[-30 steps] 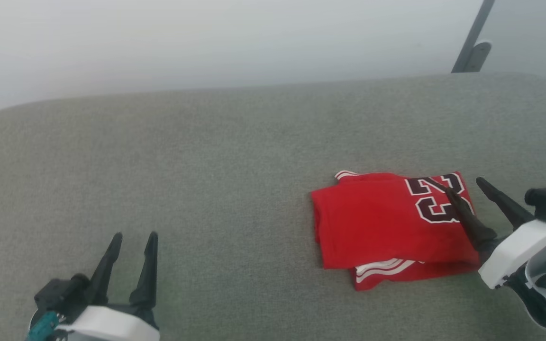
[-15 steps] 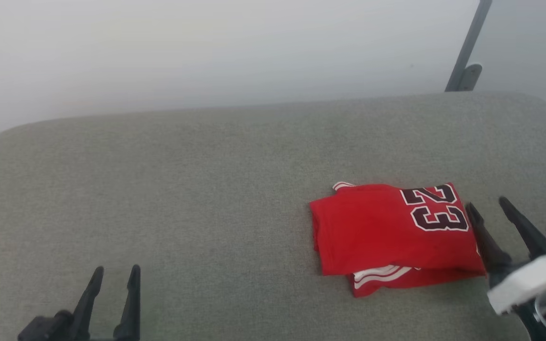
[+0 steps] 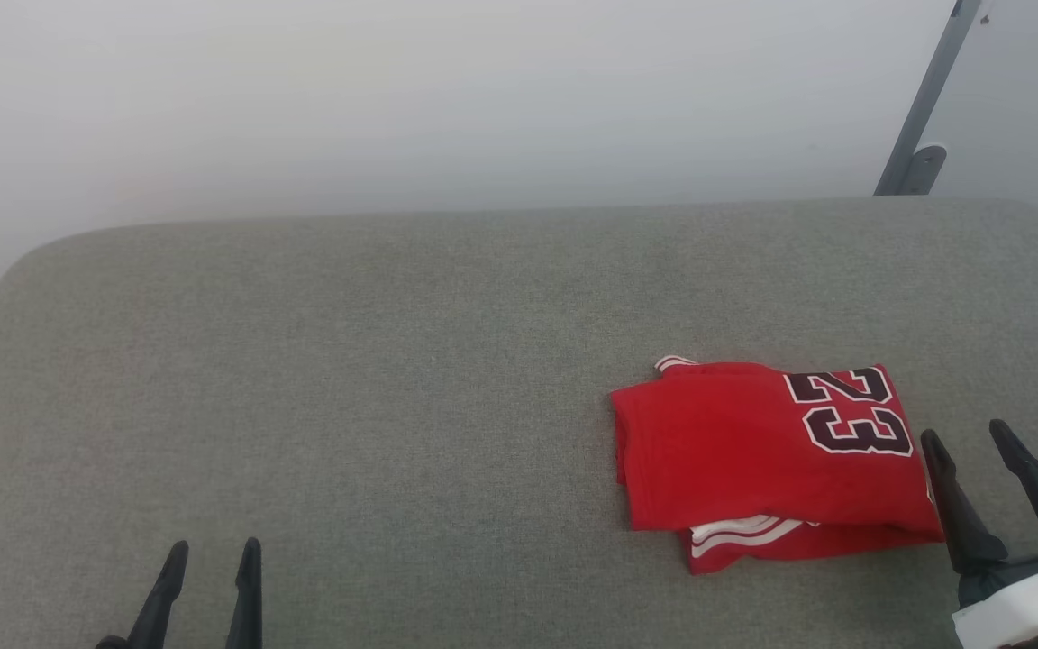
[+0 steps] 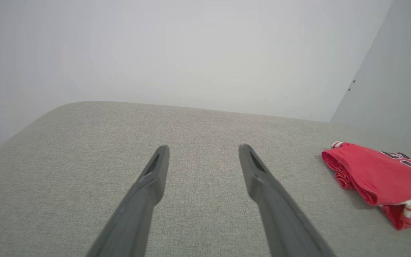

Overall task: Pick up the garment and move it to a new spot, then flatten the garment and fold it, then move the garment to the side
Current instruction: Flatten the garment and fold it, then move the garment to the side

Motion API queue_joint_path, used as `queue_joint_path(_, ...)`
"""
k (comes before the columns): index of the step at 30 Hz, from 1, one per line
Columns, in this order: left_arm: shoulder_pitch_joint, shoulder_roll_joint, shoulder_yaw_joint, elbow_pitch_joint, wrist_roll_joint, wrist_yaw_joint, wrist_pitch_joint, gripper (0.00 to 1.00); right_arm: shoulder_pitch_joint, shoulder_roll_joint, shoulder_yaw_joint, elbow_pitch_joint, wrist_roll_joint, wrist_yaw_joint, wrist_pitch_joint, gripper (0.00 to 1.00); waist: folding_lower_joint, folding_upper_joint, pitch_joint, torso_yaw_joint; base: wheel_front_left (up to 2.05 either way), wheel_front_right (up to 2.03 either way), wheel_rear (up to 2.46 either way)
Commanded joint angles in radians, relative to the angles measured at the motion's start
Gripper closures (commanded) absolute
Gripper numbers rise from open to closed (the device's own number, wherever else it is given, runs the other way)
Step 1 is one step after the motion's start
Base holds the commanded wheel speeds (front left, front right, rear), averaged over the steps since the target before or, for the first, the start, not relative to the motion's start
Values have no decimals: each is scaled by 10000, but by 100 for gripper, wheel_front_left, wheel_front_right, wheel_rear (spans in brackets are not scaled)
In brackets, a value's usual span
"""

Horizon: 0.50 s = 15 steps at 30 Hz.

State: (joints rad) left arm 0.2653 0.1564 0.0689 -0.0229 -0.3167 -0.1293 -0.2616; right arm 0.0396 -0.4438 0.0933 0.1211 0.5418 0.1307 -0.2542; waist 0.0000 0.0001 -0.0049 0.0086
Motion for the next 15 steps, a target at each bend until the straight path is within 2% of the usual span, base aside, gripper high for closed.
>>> queue_joint_path(1,90,-20,43,-47,13,-17,-41,0,131,77,-83,-145,-94,0,83,0,0,-1,-1,1,0,0,0)
queue_joint_path(15,-70,-53,-175,103,-119,-17,-41,0,-39,212,-407,-509,-280,0,987,0,0,-1,14,-38,0,0,0)
